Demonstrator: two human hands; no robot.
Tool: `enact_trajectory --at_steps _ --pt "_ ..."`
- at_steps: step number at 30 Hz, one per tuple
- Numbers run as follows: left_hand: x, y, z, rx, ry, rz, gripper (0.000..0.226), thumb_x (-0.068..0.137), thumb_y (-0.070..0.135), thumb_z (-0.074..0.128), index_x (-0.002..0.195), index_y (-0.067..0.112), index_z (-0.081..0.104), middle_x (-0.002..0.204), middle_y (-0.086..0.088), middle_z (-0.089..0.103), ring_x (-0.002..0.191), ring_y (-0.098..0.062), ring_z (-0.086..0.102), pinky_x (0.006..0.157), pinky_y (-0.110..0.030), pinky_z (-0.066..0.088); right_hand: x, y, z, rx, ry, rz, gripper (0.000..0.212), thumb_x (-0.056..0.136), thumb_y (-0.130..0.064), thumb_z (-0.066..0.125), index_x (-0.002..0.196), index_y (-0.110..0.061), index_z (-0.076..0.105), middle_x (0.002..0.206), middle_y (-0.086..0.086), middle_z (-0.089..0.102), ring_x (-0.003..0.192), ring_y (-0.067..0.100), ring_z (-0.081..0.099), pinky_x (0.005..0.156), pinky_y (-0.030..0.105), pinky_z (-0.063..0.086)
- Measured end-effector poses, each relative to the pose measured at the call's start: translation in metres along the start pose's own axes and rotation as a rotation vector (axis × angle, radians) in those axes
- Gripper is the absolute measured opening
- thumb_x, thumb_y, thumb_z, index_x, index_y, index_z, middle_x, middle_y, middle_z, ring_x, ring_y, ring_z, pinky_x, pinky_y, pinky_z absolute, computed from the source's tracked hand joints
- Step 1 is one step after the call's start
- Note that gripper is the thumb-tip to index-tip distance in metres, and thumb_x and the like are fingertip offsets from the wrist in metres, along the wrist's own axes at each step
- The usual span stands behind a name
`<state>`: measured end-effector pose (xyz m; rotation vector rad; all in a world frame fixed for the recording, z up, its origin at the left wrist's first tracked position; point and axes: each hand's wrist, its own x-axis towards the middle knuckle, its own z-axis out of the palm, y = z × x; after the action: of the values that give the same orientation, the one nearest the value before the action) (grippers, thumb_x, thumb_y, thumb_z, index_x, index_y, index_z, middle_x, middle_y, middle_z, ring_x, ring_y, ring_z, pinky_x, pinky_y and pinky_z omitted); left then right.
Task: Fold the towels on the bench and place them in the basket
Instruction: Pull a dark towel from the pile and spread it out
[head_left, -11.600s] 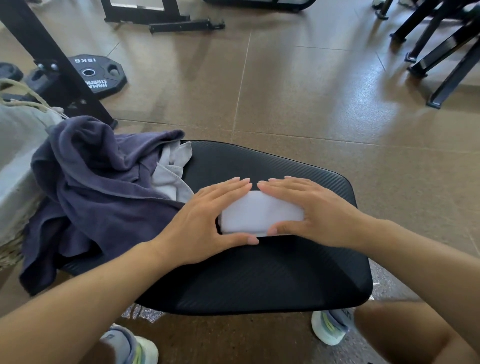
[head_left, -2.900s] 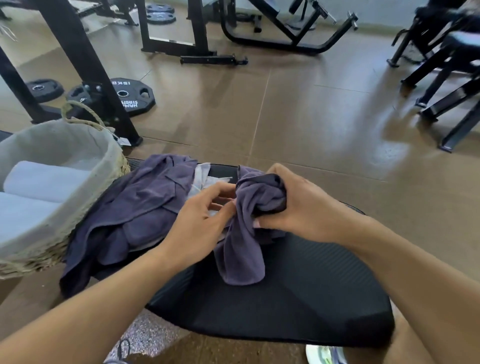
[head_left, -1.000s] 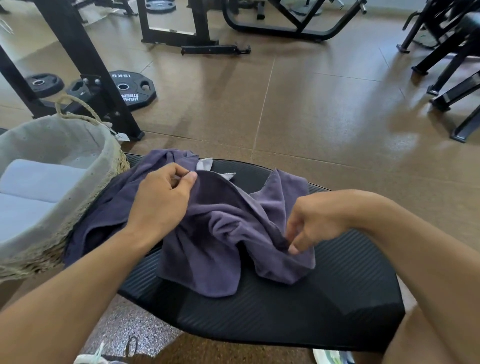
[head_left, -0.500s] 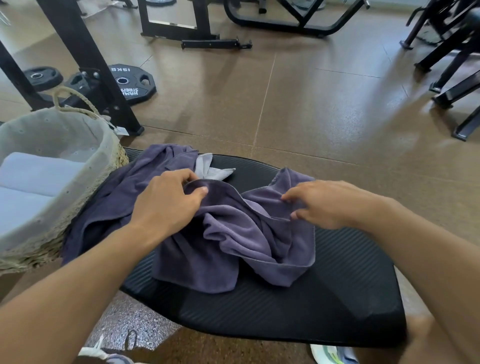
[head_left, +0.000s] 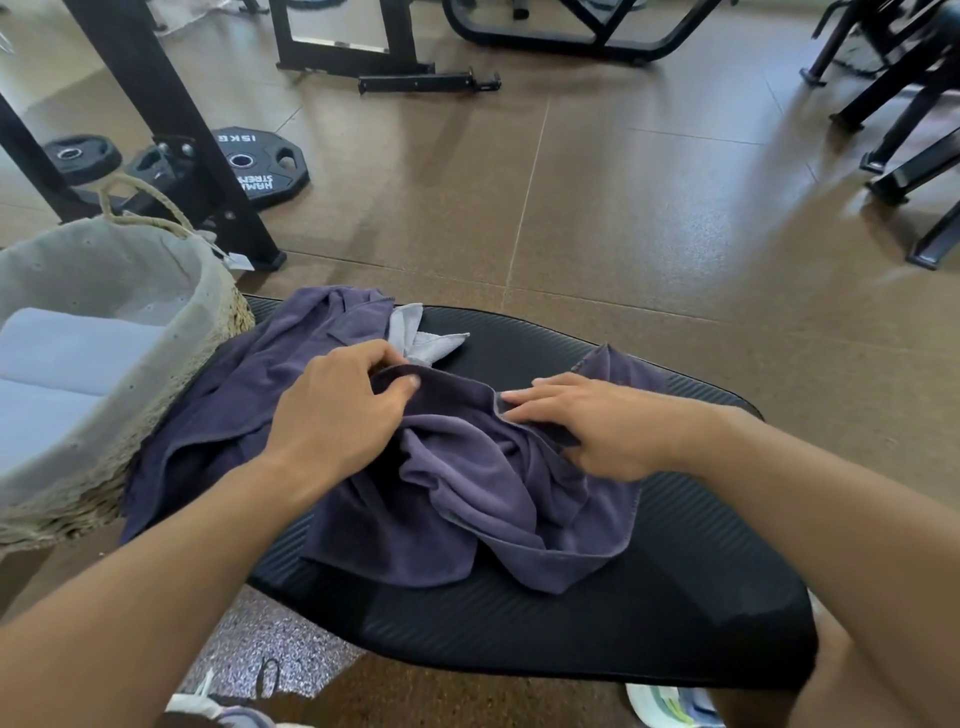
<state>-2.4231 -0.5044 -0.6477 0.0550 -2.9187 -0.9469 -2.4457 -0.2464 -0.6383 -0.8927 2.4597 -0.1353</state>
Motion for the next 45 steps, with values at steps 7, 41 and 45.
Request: enact_trajectory --at_steps 7,41,45 --pt "0.007 -0.001 0.0 -0.053 0.059 -0.037 0.007 0.093 0.036 0.063 0.088 0.031 0.064 0.082 0.012 0.07 0.084 -0.022 0.065 0.077 -0.044 0.055 -0.008 0.019 -0.003 0.004 0.087 0.255 0.029 0.082 -0.033 0.068 0.11 -0.036 0.064 0.097 -0.014 0.061 0.097 0.017 0.061 0.083 0.035 0.051" --pt "-0.002 -0.004 -0.011 -0.207 0.134 0.07 0.041 0.095 0.043 0.064 0.068 0.012 0.064 0.058 -0.004 0.061 0.06 -0.025 0.058 0.062 -0.048 0.049 -0.018 0.023 -0.016 0.215 0.557 0.368 0.007 0.093 -0.032 0.063 0.094 -0.03 0.056 0.092 -0.01 0.067 0.096 0.024 0.062 0.083 0.04 0.049" --pt "0.002 -0.001 -0.013 -0.247 0.212 0.111 0.042 0.097 0.045 0.063 0.069 0.014 0.067 0.055 -0.007 0.059 0.053 -0.02 0.054 0.057 -0.042 0.049 -0.01 0.016 -0.024 0.559 0.837 0.416 0.009 0.096 -0.034 0.061 0.091 -0.03 0.054 0.067 -0.007 0.064 0.066 0.015 0.054 0.068 0.033 0.04"
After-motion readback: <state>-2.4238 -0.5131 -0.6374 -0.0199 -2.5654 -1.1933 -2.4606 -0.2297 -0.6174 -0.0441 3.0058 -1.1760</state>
